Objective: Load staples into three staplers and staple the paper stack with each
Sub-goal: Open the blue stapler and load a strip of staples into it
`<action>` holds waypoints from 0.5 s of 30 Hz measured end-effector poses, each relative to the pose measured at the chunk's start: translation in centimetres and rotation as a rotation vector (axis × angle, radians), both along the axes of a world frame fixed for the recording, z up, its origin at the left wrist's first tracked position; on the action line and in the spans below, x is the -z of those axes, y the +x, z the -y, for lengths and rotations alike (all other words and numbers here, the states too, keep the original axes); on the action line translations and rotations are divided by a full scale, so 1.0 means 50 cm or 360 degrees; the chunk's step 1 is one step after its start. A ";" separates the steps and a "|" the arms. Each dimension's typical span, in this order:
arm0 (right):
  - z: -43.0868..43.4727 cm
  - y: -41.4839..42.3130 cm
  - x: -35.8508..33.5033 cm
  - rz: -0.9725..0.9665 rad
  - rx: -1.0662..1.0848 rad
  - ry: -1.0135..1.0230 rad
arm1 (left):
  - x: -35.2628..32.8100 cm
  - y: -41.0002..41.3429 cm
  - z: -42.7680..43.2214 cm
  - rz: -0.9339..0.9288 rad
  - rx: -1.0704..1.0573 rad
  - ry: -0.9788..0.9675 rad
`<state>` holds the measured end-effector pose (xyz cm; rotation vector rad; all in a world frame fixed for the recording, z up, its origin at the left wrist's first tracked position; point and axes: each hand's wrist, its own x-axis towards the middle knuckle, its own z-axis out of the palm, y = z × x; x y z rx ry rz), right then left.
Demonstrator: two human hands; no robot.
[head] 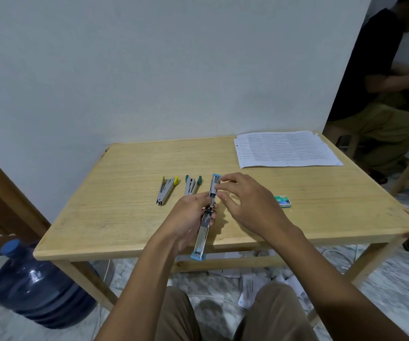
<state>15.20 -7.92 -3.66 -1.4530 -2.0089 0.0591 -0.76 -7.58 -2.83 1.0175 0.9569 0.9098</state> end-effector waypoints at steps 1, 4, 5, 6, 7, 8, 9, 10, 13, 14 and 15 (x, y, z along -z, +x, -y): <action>0.000 0.001 0.002 0.0047 -0.0017 0.0044 | 0.000 0.001 0.000 -0.0001 -0.0006 -0.0005; 0.001 0.001 0.006 0.0168 -0.0064 0.0106 | -0.001 0.002 -0.001 -0.0021 -0.0039 -0.0008; 0.000 0.001 0.006 0.0193 -0.0079 0.0112 | -0.001 0.003 -0.001 -0.0026 -0.0049 -0.0010; -0.001 0.003 0.007 0.0201 -0.0092 0.0119 | 0.000 0.004 -0.001 -0.0028 -0.0054 -0.0014; -0.001 0.003 0.007 0.0184 -0.0100 0.0116 | 0.001 0.005 -0.001 -0.0029 -0.0056 -0.0019; -0.002 0.004 0.006 0.0144 -0.0098 0.0092 | 0.002 0.005 -0.002 -0.0032 -0.0058 -0.0025; -0.002 0.004 0.004 0.0094 -0.0089 0.0052 | 0.002 0.005 -0.002 -0.0036 -0.0061 -0.0031; -0.004 0.004 0.003 0.0052 -0.0080 0.0008 | 0.003 0.005 -0.002 -0.0042 -0.0065 -0.0035; -0.008 0.002 0.004 0.0045 -0.0078 -0.0091 | 0.004 0.007 -0.002 -0.0059 -0.0064 -0.0039; -0.009 0.002 0.005 0.0046 -0.0080 -0.0109 | 0.004 0.008 -0.001 -0.0056 -0.0065 -0.0044; -0.009 0.002 0.006 0.0036 -0.0078 -0.0118 | 0.004 0.009 -0.001 -0.0051 -0.0069 -0.0051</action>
